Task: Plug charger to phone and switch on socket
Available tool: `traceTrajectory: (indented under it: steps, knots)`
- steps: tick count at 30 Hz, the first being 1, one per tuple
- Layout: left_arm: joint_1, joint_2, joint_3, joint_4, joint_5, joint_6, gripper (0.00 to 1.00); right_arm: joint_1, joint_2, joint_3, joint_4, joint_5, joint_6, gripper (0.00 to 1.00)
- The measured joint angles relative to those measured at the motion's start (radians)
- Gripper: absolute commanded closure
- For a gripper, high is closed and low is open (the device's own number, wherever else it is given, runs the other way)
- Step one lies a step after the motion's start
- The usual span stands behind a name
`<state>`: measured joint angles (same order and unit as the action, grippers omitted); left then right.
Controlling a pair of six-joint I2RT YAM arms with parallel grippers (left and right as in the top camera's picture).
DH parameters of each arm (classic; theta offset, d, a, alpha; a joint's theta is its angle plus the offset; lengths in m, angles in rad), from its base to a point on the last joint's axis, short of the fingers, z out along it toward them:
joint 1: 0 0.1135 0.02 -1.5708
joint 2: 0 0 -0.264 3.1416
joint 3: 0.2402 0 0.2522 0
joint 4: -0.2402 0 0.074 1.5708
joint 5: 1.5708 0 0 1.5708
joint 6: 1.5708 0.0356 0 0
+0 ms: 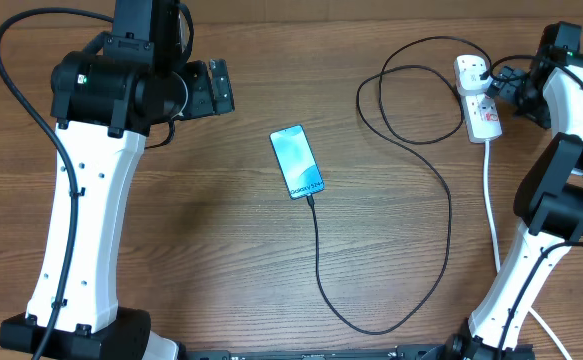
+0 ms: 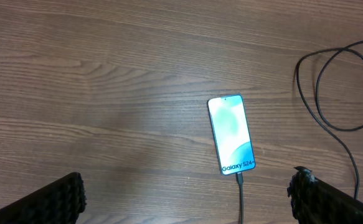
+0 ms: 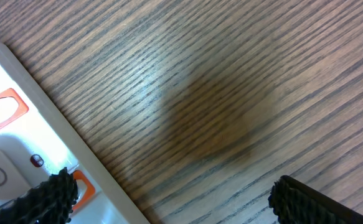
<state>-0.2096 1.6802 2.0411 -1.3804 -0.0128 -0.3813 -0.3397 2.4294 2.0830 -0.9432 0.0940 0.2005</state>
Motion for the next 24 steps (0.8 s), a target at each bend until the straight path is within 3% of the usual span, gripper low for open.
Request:
traceTrajectory:
  steps: [24]
  knots:
    - [0.000,0.000,0.000,0.000,0.000,0.000,0.01,-0.002,0.017,0.015,-0.011,0.019,-0.003,0.00]
